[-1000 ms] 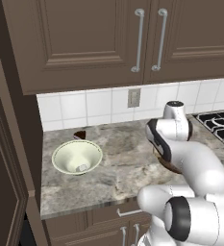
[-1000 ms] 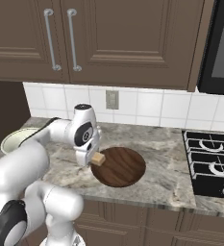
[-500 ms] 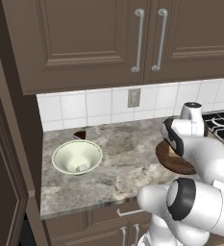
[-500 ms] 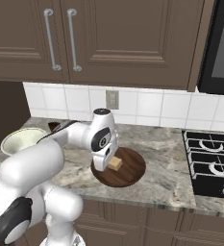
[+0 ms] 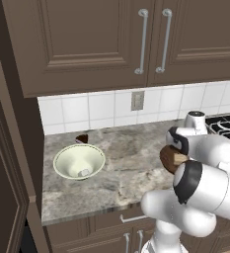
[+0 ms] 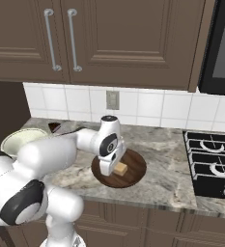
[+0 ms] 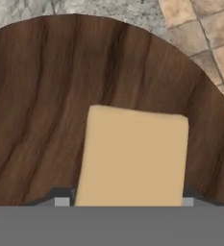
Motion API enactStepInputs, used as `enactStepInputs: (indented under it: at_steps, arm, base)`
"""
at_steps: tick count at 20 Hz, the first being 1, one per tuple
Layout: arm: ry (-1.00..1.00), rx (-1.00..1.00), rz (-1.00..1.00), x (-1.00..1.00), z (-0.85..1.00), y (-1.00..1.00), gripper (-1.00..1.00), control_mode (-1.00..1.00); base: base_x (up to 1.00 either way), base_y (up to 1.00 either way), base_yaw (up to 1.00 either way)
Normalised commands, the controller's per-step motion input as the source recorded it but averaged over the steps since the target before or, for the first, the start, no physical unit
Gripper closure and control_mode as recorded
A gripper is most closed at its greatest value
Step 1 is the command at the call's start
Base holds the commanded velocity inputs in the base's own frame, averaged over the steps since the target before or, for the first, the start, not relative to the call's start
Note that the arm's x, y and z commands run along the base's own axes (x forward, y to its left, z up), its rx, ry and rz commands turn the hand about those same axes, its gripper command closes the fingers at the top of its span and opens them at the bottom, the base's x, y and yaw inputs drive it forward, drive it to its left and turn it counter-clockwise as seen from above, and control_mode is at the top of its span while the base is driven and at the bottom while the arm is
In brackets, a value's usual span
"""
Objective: Pick both bowls and place them on the counter. Then place the cream cheese stick in one bowl and place the marshmallow in the other bowl.
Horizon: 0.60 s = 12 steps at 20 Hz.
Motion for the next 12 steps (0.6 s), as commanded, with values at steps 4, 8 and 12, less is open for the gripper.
enactStepInputs:
  at_steps: [4,8,12]
  arm:
    - [0.05,0.00,-0.01,0.14,-0.13,-0.01,1.00,-1.00]
    - [0.06,0.00,0.00,0.08,-0.19,-0.01,1.00,-1.00]
    - [0.05,0.00,-0.01,0.02,-0.16,0.00,-1.00,-1.00]
  base:
    - [0.00,0.00,0.00]
    - [0.00,0.00,0.00]
    - [0.00,0.00,0.00]
